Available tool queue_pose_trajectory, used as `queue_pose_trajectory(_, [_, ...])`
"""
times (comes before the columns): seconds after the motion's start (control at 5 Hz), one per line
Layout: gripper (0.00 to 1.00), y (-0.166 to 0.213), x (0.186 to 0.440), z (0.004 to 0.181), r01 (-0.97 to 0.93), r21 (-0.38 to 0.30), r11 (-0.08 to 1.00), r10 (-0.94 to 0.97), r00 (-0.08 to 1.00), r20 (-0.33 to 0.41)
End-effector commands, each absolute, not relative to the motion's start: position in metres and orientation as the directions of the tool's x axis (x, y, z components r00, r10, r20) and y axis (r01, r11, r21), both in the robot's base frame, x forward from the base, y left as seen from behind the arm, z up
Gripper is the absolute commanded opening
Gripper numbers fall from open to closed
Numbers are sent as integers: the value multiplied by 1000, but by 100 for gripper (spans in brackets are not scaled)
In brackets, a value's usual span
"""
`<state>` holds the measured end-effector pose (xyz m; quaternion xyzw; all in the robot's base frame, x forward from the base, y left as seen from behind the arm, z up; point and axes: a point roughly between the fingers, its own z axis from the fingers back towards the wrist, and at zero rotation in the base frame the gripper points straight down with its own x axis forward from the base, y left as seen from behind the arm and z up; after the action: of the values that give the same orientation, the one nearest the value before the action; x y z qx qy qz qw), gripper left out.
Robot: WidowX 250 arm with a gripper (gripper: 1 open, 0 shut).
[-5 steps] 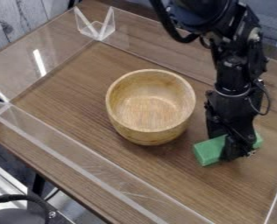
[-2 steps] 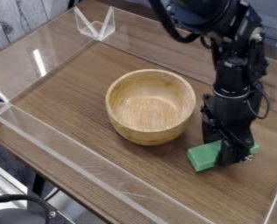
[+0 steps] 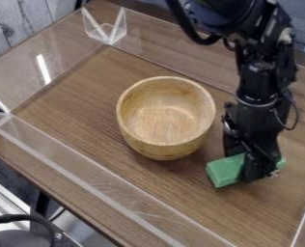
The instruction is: Put the green block in the brown bowl
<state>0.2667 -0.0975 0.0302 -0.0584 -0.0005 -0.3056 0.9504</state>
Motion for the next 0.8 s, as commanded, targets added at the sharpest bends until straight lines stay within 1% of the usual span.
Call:
queue_pose_trajectory(0.0, [0,-104,283,56,599,-71,797,-588,798,131])
queue_pose_trajectory(0.2, [0,-105,284,57,603,-66,795,-591,794,139])
queue_pose_trajectory(0.4, [0,-103,284,63,596,-59,801,-585,799,141])
queue_pose_trajectory(0.6, [0,-100,284,73,587,-44,809,-576,804,148])
